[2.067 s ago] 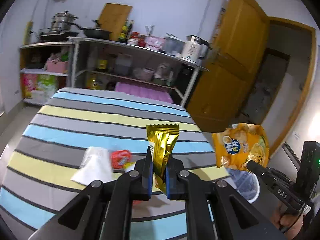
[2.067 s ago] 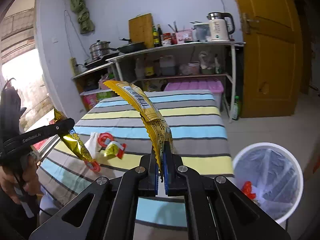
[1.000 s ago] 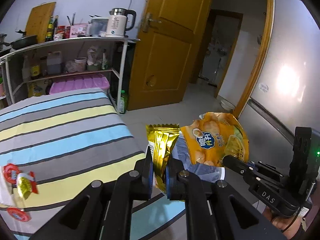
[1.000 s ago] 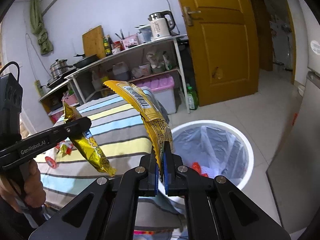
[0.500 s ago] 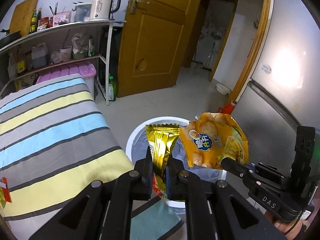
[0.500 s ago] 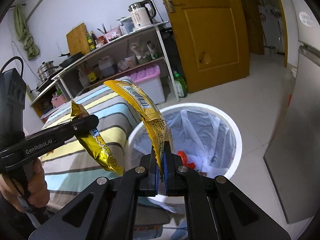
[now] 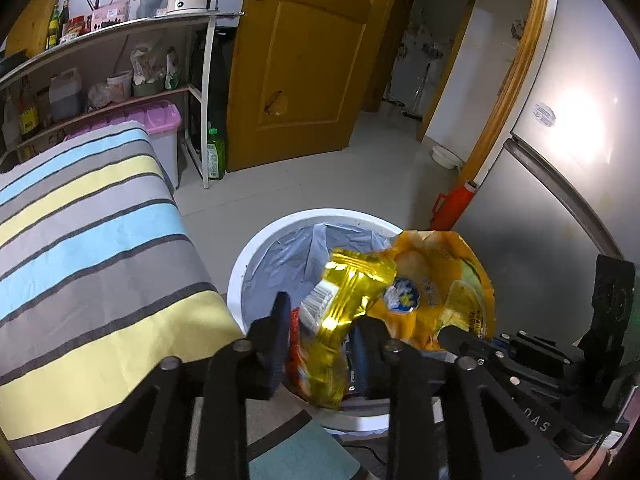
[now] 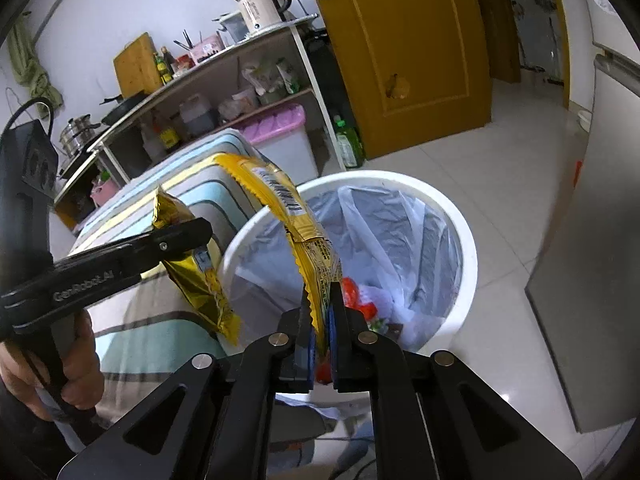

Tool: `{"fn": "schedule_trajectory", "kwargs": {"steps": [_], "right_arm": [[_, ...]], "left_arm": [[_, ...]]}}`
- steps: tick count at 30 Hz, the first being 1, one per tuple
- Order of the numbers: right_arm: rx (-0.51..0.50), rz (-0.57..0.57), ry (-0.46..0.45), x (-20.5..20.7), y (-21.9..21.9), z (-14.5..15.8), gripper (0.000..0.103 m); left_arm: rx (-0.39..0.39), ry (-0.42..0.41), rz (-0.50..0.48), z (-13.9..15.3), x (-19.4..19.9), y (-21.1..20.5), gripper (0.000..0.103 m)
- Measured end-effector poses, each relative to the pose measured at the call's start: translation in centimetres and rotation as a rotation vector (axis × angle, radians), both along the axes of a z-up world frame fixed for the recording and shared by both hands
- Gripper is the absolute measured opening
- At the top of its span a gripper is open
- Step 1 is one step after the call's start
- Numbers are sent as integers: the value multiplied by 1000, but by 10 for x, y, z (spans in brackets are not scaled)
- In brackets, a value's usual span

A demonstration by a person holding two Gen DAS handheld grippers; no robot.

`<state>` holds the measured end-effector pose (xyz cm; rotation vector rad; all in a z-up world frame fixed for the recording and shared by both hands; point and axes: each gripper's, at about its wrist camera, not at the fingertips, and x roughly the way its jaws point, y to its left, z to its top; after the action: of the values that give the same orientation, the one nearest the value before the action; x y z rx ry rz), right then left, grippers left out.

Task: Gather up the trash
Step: 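Open both tools over the wastebasket to drop the wrappers, then move both tools back to the remaining items on the table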

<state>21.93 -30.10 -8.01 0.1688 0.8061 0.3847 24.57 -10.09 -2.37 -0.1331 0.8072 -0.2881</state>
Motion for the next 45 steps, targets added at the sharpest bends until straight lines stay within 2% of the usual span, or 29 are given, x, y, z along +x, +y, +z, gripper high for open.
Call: {"fn": "schedule_trajectory", "kwargs": {"steps": [3,8,23,33,45], "right_arm": [[-8,-6,4,1,0,-1,10],[-5,-12,-5,-4,-2,-1,27],[-2,25,-93,-32,7,33,28],[-17,71,-178,-62,28,67,28],[-11,160,-231,-91,69,86,28]], "left_arm": [[1,0,6,1,-1,1,31],[-2,-13,11,4,-3,4,33],[-24,-84,40,26,-35,25,34],[-38,-168,76,52,-75,47,34],[-25,-236,150,66,-120,83,34]]}}
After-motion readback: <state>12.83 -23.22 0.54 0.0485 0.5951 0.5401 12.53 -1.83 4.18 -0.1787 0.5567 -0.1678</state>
